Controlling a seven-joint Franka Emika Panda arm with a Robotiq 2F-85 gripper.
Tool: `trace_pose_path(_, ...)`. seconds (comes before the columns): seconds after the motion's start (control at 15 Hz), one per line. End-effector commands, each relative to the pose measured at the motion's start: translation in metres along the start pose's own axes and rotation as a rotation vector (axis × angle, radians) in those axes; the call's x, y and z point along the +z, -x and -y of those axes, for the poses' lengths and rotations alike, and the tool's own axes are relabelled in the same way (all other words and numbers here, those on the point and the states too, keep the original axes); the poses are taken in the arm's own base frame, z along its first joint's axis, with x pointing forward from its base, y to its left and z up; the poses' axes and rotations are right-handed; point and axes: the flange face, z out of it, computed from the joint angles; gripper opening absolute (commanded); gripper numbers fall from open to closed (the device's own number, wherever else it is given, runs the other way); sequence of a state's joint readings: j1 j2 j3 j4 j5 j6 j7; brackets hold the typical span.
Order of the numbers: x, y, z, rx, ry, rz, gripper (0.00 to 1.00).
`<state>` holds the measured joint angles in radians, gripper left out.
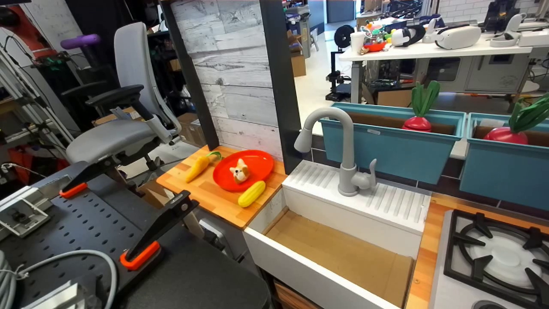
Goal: Move the tap nozzle to the right
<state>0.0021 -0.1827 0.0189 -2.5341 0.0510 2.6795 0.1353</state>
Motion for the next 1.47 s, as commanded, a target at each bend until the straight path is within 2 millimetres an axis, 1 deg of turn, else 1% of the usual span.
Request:
trace_pose_path(0.0, 0.021, -0.028, -0.035, 0.097, -0.029, -0.045, 1.00)
trace_pose_path(0.33, 0.054, -0.045, -0.080, 0.213, -0.067, -0.024, 1.00)
trace_pose_path(0.8, 0.098, -0.065, -0.133, 0.333, -0.106, -0.003, 1.00)
trace_pose_path(0.93, 0.113, -0.068, -0.144, 0.356, -0.103, 0.007, 1.00)
trace_pose_path(1.13, 0.140, -0.073, -0.156, 0.390, -0.082, 0.013, 1.00)
trace_pose_path(1.4, 0.175, -0.079, -0.163, 0.422, -0.060, 0.031, 1.00)
